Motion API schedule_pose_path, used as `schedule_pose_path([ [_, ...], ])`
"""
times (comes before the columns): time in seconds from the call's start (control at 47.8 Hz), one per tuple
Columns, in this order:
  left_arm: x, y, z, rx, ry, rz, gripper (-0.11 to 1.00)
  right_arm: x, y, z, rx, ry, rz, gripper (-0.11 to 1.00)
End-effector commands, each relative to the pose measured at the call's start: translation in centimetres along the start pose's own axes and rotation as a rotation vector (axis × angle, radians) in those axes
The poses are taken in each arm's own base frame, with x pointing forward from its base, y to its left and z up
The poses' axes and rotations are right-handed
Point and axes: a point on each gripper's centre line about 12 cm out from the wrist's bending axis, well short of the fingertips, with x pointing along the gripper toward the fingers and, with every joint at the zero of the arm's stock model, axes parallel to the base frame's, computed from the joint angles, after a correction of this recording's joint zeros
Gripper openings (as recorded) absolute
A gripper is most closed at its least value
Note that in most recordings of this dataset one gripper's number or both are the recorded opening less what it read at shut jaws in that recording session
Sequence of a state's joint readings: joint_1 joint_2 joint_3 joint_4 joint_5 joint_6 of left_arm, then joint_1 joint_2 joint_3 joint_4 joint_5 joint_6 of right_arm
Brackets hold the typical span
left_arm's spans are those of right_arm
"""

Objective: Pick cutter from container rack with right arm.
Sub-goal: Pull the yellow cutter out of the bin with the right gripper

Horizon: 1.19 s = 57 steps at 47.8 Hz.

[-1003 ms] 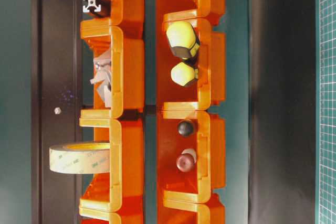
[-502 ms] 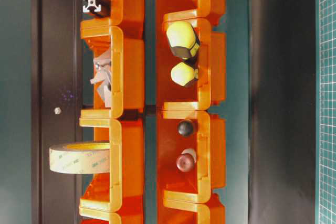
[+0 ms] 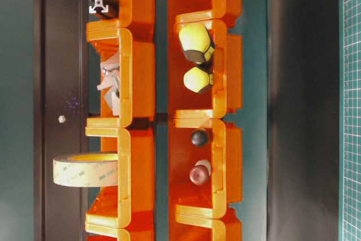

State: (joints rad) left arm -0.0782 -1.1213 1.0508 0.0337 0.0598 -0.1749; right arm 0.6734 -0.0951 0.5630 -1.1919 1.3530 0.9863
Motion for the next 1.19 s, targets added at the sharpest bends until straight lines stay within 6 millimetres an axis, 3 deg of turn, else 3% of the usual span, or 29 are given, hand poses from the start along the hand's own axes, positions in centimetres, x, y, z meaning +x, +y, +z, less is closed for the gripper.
schedule_pose_path([
  [0.0,0.1,-0.1,0.5,0.000,-0.013,-0.003,0.01,-1.3,-0.5,1.3,0.028,-0.023,0.012,0.26],
  [0.23,0.0,-0.1,0.5,0.000,-0.013,-0.003,0.01,-4.6,0.3,4.1,-0.036,-0.086,0.082,0.26],
  [0.397,0.0,-0.1,0.3,0.000,-0.001,-0.001,0.01,-7.2,0.5,6.7,0.012,-0.150,0.139,0.26],
  [0.69,-0.2,-0.1,0.3,0.000,0.003,-0.002,0.01,-9.8,3.5,10.8,0.041,-0.338,0.343,0.26],
  [0.941,-0.8,-0.4,1.2,-0.005,-0.035,-0.017,0.01,-9.6,5.8,10.6,-0.005,-0.471,0.512,0.26],
  [1.171,-1.0,-0.3,1.2,-0.088,-0.018,-0.014,0.01,-5.4,9.0,7.5,-0.113,-0.498,0.644,0.26],
])
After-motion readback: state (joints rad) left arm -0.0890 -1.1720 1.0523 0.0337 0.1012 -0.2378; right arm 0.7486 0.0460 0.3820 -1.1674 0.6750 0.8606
